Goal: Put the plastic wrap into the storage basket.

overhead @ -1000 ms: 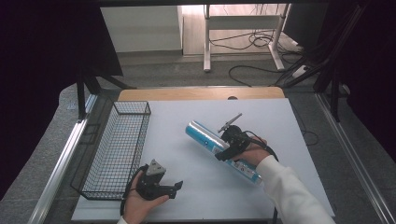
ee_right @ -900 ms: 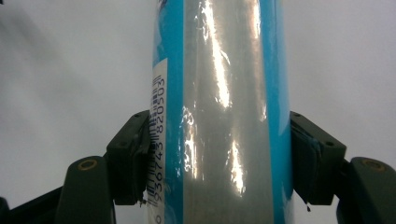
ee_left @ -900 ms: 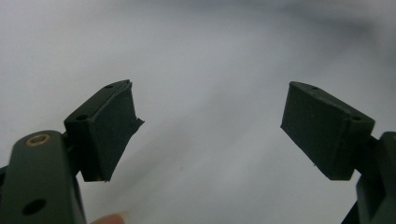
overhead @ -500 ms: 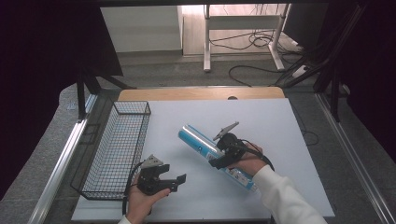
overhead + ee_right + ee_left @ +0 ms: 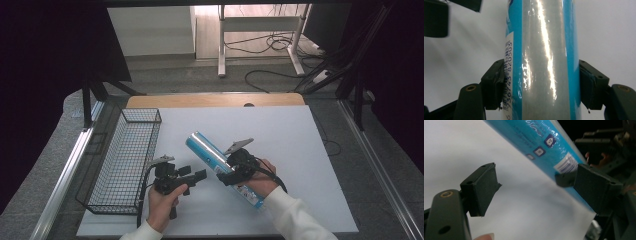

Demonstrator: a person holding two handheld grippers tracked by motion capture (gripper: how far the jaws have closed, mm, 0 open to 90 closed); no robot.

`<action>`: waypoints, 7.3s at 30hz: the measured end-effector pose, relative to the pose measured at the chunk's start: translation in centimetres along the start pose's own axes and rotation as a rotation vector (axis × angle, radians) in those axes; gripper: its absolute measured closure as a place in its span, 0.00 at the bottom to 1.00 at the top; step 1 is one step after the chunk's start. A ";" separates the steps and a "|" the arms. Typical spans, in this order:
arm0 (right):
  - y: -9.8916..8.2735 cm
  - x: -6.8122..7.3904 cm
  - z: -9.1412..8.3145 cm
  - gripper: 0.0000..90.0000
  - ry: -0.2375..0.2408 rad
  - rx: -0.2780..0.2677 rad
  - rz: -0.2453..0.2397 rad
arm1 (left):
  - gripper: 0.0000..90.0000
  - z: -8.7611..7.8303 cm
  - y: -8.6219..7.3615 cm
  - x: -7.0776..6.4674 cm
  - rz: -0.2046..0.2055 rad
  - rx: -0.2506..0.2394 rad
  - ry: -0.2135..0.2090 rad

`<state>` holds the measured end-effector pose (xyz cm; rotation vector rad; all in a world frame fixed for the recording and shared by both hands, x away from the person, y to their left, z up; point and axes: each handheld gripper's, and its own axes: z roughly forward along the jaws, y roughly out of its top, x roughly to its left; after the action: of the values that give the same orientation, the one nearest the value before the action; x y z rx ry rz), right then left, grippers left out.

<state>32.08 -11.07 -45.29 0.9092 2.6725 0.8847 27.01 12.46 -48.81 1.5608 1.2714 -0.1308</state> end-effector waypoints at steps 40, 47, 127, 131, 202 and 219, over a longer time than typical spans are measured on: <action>3.4 2.8 -0.5 0.28 0.037 -0.205 0.147 | 0.35 1.6 5.8 1.0 -0.253 -0.008 -0.217; 2.7 2.9 -4.2 0.13 0.081 -0.294 0.119 | 0.35 0.7 6.5 1.3 -0.216 0.018 -0.216; -8.7 -7.4 -5.6 0.16 -0.062 -0.264 0.412 | 0.36 -20.7 17.5 5.5 0.013 0.140 0.292; -8.8 -7.5 -5.5 0.16 -0.063 -0.260 0.416 | 0.36 -20.9 17.2 6.4 0.009 0.152 0.327; -8.9 -8.0 -5.0 0.15 -0.081 -0.248 0.417 | 0.35 -6.2 14.5 16.2 -0.187 0.238 0.551; -8.9 -8.0 -4.8 0.15 -0.088 -0.244 0.415 | 0.34 -5.9 14.4 16.4 -0.173 0.259 0.566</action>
<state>32.37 -23.91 -46.84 1.4262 2.2719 1.1888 41.93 29.43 -47.64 1.7754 1.8937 0.0453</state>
